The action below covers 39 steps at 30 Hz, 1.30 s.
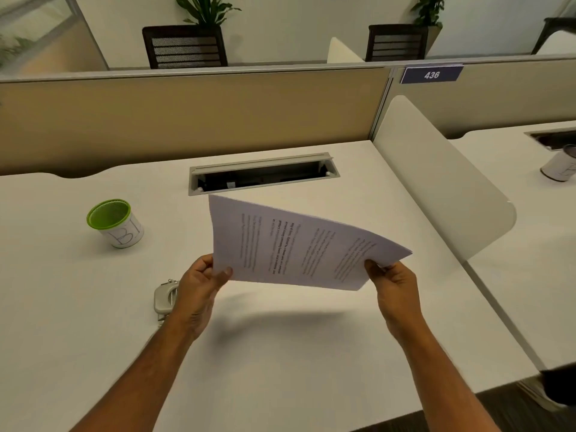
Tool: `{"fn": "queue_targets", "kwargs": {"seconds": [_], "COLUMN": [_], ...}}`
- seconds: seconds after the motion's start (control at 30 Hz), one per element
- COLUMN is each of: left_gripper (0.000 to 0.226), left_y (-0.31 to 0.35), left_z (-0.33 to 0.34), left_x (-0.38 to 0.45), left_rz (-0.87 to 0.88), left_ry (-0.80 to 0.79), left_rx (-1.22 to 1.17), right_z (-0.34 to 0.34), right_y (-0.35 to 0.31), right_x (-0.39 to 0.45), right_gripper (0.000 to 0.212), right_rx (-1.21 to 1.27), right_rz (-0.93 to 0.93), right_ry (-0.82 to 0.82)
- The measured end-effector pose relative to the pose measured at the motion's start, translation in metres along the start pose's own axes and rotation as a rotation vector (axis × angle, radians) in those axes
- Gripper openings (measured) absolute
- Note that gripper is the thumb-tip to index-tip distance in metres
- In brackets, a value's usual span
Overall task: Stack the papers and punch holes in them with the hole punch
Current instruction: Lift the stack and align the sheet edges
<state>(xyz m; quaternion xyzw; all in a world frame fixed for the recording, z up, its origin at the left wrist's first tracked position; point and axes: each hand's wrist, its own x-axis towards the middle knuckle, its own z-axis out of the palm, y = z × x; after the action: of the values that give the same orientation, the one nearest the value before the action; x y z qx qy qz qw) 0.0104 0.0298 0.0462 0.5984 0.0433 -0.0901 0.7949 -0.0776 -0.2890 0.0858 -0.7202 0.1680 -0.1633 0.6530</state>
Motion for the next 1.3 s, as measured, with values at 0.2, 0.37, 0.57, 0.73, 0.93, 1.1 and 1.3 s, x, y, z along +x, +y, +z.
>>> {"fn": "queue_targets", "kwargs": {"seconds": [0.2,0.37,0.57,0.73,0.93,1.1,1.3], "left_gripper": [0.031,0.032,0.036,0.029,0.029,0.028,0.025], "left_y": [-0.004,-0.005,-0.037,-0.032,-0.031,-0.038,-0.027], "left_z": [0.001,0.003,-0.009,-0.007,-0.008,-0.001,0.009], "left_x": [-0.005,-0.009,-0.025,-0.019,-0.022,-0.024,-0.016], "left_rz": [0.048,0.072,-0.049,-0.054,-0.055,-0.093,-0.120], "left_ry": [-0.019,-0.014,-0.023,0.027,-0.009,0.014,0.071], "left_rx": [0.280,0.349,0.355,0.367,0.400,0.380,0.240], "right_z": [-0.007,-0.012,-0.015,-0.014,-0.018,-0.018,-0.024], "right_y": [0.003,0.012,0.038,0.035,0.040,0.059,0.075], "right_x": [-0.002,-0.007,-0.022,-0.019,-0.015,-0.021,-0.014], "right_gripper": [0.056,0.052,0.054,0.048,0.046,0.051,0.025], "right_rx": [-0.105,-0.082,-0.103,-0.096,-0.090,-0.115,0.098], "right_rz": [-0.048,-0.020,0.118,0.092,0.081,0.161,0.337], "right_ry": [-0.073,-0.081,-0.152,-0.161,-0.161,-0.185,-0.134]}}
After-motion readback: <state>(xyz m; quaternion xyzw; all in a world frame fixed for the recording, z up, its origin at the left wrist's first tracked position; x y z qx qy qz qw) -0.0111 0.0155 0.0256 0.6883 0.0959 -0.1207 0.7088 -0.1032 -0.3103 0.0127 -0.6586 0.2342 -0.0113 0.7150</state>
